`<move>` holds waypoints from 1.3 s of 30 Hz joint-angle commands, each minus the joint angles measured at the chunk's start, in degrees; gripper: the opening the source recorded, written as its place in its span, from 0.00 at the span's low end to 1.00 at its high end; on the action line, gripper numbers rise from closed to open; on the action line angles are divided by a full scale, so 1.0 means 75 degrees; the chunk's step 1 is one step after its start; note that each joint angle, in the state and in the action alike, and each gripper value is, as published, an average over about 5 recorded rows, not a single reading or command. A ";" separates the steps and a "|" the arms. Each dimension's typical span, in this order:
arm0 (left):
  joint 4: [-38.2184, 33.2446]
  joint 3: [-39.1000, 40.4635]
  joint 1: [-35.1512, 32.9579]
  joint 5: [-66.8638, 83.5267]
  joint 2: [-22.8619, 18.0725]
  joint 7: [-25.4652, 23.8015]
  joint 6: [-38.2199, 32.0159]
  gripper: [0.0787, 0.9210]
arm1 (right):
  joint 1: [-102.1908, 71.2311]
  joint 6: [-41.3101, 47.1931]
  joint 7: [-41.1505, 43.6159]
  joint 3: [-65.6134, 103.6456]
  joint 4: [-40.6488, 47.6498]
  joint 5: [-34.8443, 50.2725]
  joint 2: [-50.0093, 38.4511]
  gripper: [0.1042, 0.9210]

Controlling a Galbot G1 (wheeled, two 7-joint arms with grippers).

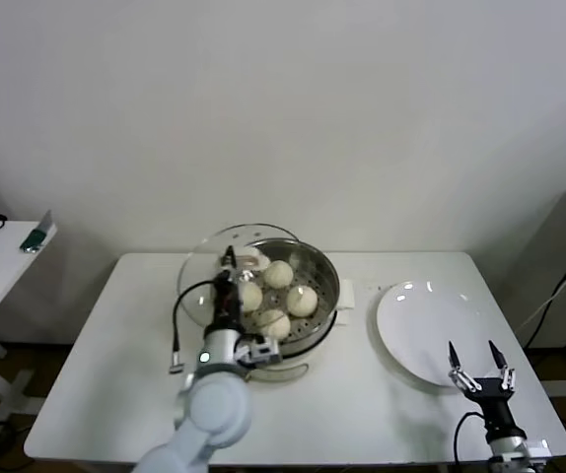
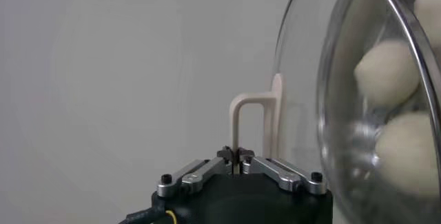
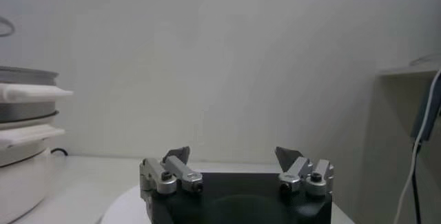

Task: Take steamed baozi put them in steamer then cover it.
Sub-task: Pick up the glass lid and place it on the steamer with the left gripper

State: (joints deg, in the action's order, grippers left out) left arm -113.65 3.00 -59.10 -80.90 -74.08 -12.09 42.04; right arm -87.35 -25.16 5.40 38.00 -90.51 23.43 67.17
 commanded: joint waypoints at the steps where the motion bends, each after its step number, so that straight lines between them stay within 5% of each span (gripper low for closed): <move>1: 0.0137 0.0983 0.0576 -0.0716 -0.0539 -0.0550 0.0395 0.06 | 0.0013 -0.0079 -0.0004 0.0004 0.0052 0.0075 -0.0038 0.88; 11: 0.0944 0.1156 0.0651 -0.1301 -0.1259 -0.0527 0.0395 0.06 | -0.0031 -0.0107 -0.0007 0.0063 0.0018 0.0116 -0.0100 0.88; 39: 0.1728 0.0451 0.0426 -0.1285 -0.1341 -0.0327 0.0395 0.06 | -0.0035 -0.0245 0.0034 0.0047 0.0034 0.0076 -0.0023 0.88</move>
State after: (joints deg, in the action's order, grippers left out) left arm -101.17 6.47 -56.18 -90.50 -83.63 -14.59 42.18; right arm -87.65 -26.84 5.56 38.34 -90.33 24.09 67.01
